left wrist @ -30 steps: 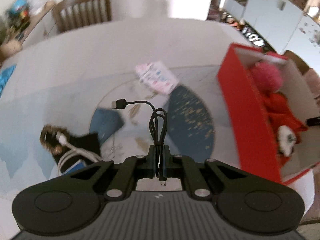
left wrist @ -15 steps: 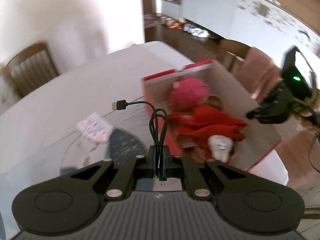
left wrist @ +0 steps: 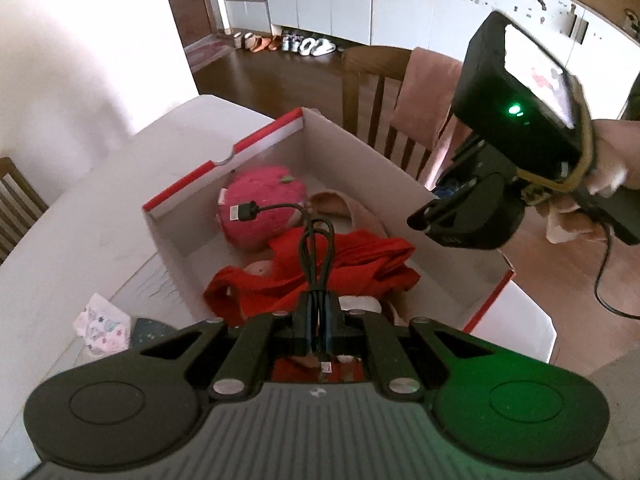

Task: Organize objects
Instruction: 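Carry the black cable into the box with the left gripper and release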

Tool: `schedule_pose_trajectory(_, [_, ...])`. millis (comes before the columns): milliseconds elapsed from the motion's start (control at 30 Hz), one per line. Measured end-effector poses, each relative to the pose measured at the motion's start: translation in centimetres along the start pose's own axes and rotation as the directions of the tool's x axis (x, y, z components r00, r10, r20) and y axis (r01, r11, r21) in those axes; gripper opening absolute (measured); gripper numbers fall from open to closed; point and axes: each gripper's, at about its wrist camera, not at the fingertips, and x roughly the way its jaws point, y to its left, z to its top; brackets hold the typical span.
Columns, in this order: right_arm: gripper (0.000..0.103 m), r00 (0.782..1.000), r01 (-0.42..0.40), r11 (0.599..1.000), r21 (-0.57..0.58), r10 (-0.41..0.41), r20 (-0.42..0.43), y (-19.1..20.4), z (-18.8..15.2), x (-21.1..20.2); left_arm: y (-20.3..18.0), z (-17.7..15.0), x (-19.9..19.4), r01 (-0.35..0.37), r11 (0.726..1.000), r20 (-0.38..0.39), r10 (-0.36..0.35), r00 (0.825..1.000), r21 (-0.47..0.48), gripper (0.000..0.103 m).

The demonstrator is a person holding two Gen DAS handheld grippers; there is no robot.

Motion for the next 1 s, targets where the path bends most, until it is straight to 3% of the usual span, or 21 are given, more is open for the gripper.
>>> schedule_pose_trajectory(500, [0.006, 1.000, -0.003, 1.000, 0.001, 0.003, 0.002, 0.0, 0.0, 0.0, -1.2, 1.2, 7.7, 0.001, 1.000, -0.069, 0.000, 0.998, 0.018, 0.005])
schedule_pose_trajectory(1000, [0.006, 1.000, -0.008, 1.000, 0.005, 0.008, 0.003, -0.1, 0.0, 0.1, -1.1, 1.3, 10.4, 0.008, 1.000, -0.126, -0.007, 0.992, 0.007, 0.005])
